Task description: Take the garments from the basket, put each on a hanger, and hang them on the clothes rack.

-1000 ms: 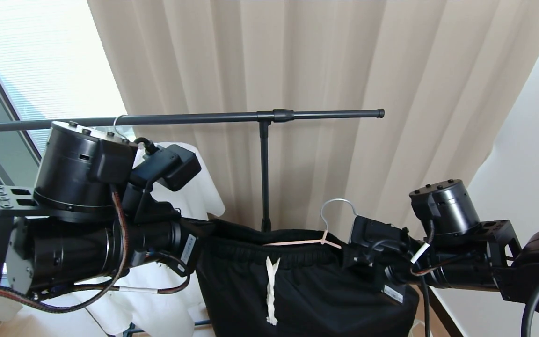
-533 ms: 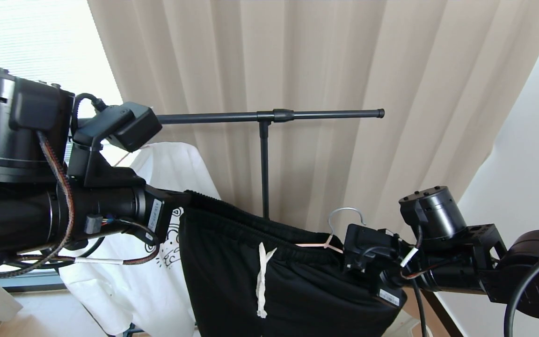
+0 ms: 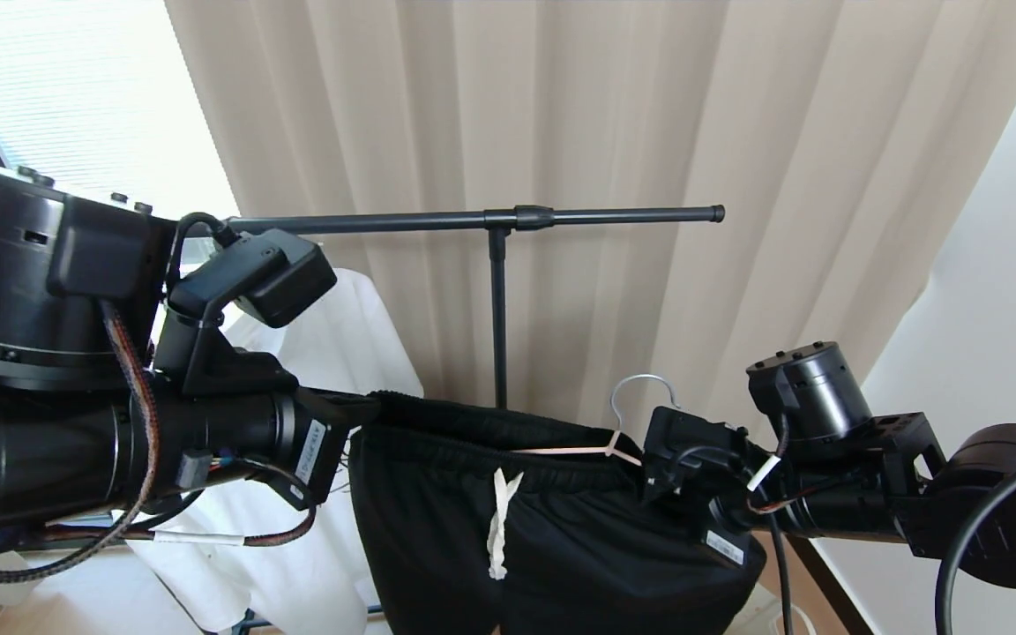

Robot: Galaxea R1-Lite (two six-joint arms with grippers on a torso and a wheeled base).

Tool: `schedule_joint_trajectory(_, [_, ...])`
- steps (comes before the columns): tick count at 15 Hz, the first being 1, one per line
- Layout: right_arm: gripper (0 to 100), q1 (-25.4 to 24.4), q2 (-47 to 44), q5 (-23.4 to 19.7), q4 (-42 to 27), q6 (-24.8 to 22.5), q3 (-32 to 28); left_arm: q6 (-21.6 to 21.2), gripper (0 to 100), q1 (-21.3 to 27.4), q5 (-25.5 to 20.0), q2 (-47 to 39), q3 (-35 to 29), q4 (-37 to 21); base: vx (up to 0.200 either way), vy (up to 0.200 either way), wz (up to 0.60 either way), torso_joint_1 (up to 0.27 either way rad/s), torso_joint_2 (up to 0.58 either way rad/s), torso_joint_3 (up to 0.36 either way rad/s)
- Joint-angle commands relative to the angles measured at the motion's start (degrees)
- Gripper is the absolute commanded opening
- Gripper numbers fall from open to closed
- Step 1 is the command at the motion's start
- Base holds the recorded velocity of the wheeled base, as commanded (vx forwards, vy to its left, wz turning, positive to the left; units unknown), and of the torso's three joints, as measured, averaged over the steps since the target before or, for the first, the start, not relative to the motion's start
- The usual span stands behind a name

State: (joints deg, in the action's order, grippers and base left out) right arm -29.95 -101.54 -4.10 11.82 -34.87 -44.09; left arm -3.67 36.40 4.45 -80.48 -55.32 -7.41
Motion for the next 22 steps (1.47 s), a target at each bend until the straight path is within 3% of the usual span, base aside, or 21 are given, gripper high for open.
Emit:
schedule_joint_trajectory(1, [0,-0.19,0.11,-0.03,0.13,0.15,-0.38,-0.02,0,1.22,-0.06,-1.17,0.92,-0.06,0.0,0.0,0.0,0.0,0.0,0.0])
schedule_joint_trajectory(4, [0,-0.63,0.2,0.58,0.22,1.47,-0.91,0.07,0,3.59,-0.06,-2.13,2.23,-0.06,0.0,0.0,0.0,0.0,0.0,0.0])
schedule_joint_trajectory(6, [0,-2.74,0.29,0.67,0.22,6.48,-1.7,0.15,0,6.05,-0.14,-3.45,2.23,0.03,0.0,0.0,0.0,0.0,0.0,0.0])
schedule_joint_trajectory(11, [0,-3.36,0.64,0.58,0.39,8.85,-2.4,2.35,0,8.16,-0.06,-6.27,2.15,0.12,0.0,0.0,0.0,0.0,0.0,0.0])
schedule_joint_trajectory(17, [0,-3.89,1.96,0.14,3.2,9.82,-1.7,2.26,0,8.25,-0.06,-7.5,2.76,0.12,0.0,0.0,0.0,0.0,0.0,0.0])
schedule_joint_trajectory(22, [0,-3.89,4.06,-3.73,3.29,9.99,-1.26,2.35,0,8.42,3.11,-9.34,2.59,0.38,0.0,0.0,0.0,0.0,0.0,0.0])
